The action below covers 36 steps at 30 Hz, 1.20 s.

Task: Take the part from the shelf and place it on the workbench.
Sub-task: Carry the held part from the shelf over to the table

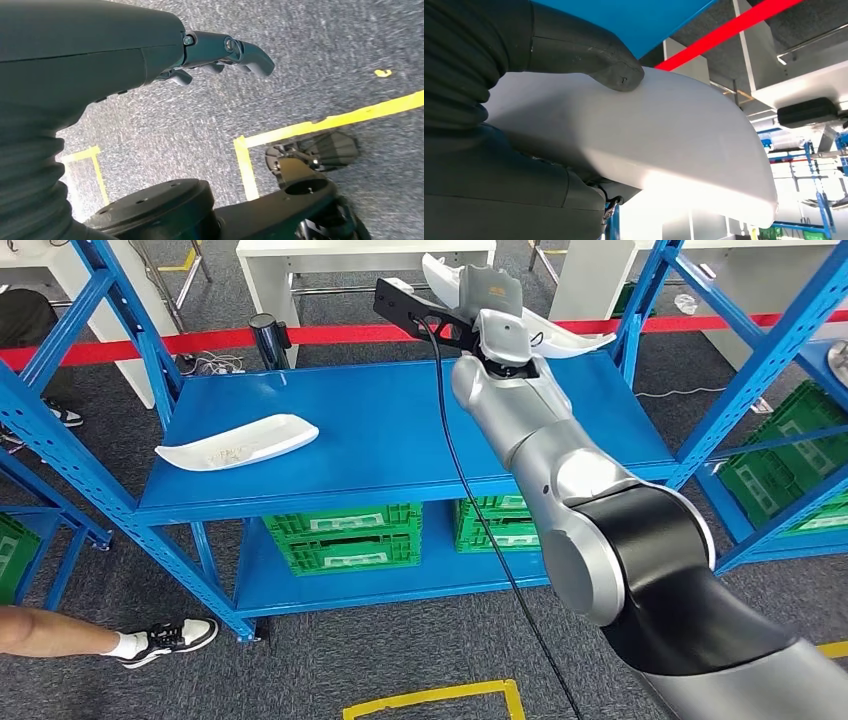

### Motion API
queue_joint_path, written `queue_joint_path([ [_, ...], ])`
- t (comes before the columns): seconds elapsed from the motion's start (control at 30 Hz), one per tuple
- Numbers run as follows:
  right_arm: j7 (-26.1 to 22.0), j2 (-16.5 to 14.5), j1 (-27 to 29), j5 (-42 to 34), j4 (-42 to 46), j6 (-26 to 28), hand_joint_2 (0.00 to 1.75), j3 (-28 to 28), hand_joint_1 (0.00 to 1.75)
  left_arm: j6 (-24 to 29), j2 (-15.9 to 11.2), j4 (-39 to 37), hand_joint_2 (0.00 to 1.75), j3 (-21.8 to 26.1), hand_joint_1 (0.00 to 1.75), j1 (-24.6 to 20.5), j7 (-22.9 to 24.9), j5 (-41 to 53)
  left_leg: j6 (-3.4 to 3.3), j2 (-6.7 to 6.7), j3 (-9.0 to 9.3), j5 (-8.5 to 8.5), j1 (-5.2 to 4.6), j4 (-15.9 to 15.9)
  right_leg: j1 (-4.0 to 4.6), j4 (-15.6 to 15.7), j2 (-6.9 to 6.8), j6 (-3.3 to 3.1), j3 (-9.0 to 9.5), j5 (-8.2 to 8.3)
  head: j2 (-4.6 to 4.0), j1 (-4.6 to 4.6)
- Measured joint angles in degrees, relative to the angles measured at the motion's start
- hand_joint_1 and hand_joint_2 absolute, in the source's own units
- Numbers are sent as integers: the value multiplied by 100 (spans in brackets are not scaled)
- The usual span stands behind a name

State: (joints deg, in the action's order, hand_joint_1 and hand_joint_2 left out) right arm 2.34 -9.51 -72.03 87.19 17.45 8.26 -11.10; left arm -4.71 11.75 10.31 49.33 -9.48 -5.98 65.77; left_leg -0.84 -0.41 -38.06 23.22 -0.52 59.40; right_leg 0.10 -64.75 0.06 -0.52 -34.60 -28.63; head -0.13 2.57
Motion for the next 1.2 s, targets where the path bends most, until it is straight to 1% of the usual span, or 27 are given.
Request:
queue_joint_path([
  [0.07,2,-1,-11,0,13,10,175,0,157,7,13,2,175,0,0,-4,0,0,56,1,-33,-89,8,-16,50,493,6,-77,290,-99,0,4],
  [0.13,6,2,-20,0,17,14,175,0,157,10,19,2,175,0,0,-4,0,0,128,-5,-38,-174,22,-59,59,590,2,-104,302,-21,0,15],
  [0.17,9,3,-26,1,17,14,175,0,157,10,20,2,175,0,0,0,2,0,161,-11,-67,-145,23,-45,40,640,-13,-127,292,40,0,20],
  [0.23,20,-7,-31,3,17,13,175,0,157,10,16,3,175,0,0,5,10,0,226,-16,-189,197,30,253,-14,722,-40,-171,218,193,0,11],
  [0.3,26,-16,-29,6,17,11,175,0,157,10,11,3,175,0,0,2,19,1,292,-4,-359,730,67,923,-30,731,-47,-185,76,322,0,3],
  [0.33,26,-19,-22,7,17,11,175,0,157,10,7,3,175,0,0,0,19,1,322,1,-410,876,85,1247,-37,726,-47,-174,-4,383,0,3],
  [0.37,26,-21,-12,7,17,11,175,0,157,10,2,3,175,0,0,0,19,2,350,5,-397,890,102,1449,-46,718,-50,-160,-91,447,0,4],
  [0.4,27,-22,-4,7,17,11,175,0,157,10,-3,3,175,0,0,-1,19,3,372,7,-310,792,118,1487,-57,706,-52,-140,-180,508,0,3],
  [0.43,27,-22,-1,7,17,11,175,0,157,10,-8,4,175,0,0,-2,19,4,390,10,-128,635,134,1341,-70,688,-54,-116,-268,568,0,3],
  [0.47,28,-22,-1,6,19,11,175,0,157,10,-10,4,175,0,0,-7,19,4,408,13,138,533,152,1027,-82,662,-56,-84,-350,624,0,3],
  [0.53,33,-21,-11,5,32,13,175,0,157,10,-12,5,175,0,0,-24,19,4,388,6,671,594,144,301,-86,610,-61,-9,-473,718,0,7],
  [0.57,35,-21,-16,5,38,14,175,0,157,10,-12,6,175,-1,0,-32,19,4,347,-3,804,675,132,70,-81,598,-65,29,-508,769,0,11],
  [0.6,36,-20,-17,5,42,15,175,0,157,10,-12,7,175,-1,0,-37,19,4,286,-10,841,710,109,-30,-80,605,-68,67,-528,824,0,15],
  [0.67,32,-10,-6,4,37,13,175,0,157,10,-12,6,175,-2,0,-36,19,4,154,-1,742,618,109,-48,-95,623,-65,136,-565,882,0,18],
  [0.7,32,-1,0,3,33,10,175,0,157,10,-12,6,175,-2,0,-38,19,4,94,8,692,553,114,-55,-104,553,-58,167,-612,778,0,24],
  [0.73,32,10,3,2,29,8,175,0,157,10,-10,7,175,-2,0,-41,19,4,45,16,622,478,123,-63,-108,370,-51,192,-689,562,0,30],
  [0.8,34,22,4,1,25,7,175,0,157,10,-10,8,175,-2,0,-47,19,4,-8,20,458,331,118,-57,-106,-329,-40,224,-886,-37,0,43],
  [0.83,34,24,11,0,25,7,175,0,157,10,-10,8,175,-2,0,-46,20,4,-15,20,364,258,111,-52,-103,-713,-37,231,-960,-237,0,44],
  [0.87,32,25,23,0,24,6,175,0,157,10,-11,7,175,-2,0,-46,21,5,-16,20,272,188,102,-45,-99,-985,-35,228,-969,-300,0,44],
  [0.9,31,26,34,-1,23,5,175,0,157,10,-11,7,175,-2,0,-46,23,5,-14,21,181,121,94,-38,-92,-1077,-34,214,-895,-238,0,45],
  [0.93,29,26,40,-1,23,5,175,0,157,10,-11,7,175,-2,0,-47,25,6,-9,21,94,56,85,-31,-81,-957,-31,186,-714,-107,0,45],
  [0.97,28,26,36,-1,23,5,175,0,157,10,-10,7,175,-2,0,-49,28,7,-2,21,21,-5,77,-24,-62,-655,-25,145,-438,8,0,45],
  [1.03,26,19,14,-1,33,9,175,0,157,10,2,8,175,-2,0,-51,33,7,37,17,-78,-117,63,-22,-14,139,-16,49,159,-30,0,40],
  [1.07,26,14,1,-1,38,11,175,0,157,10,8,8,175,-2,0,-54,35,7,69,16,-93,-167,66,-30,11,418,-11,16,337,-94,0,45],
  [1.1,25,12,-11,-1,44,14,175,0,157,11,13,9,175,-2,0,-57,36,7,107,16,-100,-221,72,-49,31,568,-10,-7,410,-142,0,50],
  [1.17,25,9,-24,0,45,14,175,0,157,10,16,8,175,-2,0,-57,37,7,184,11,-110,-302,87,-89,28,639,-21,-47,369,-38,0,64],
  [1.2,24,5,-28,0,44,14,175,0,157,10,16,8,175,-2,0,-54,38,7,217,8,-148,-231,89,-53,11,669,-34,-81,331,37,0,57],
])
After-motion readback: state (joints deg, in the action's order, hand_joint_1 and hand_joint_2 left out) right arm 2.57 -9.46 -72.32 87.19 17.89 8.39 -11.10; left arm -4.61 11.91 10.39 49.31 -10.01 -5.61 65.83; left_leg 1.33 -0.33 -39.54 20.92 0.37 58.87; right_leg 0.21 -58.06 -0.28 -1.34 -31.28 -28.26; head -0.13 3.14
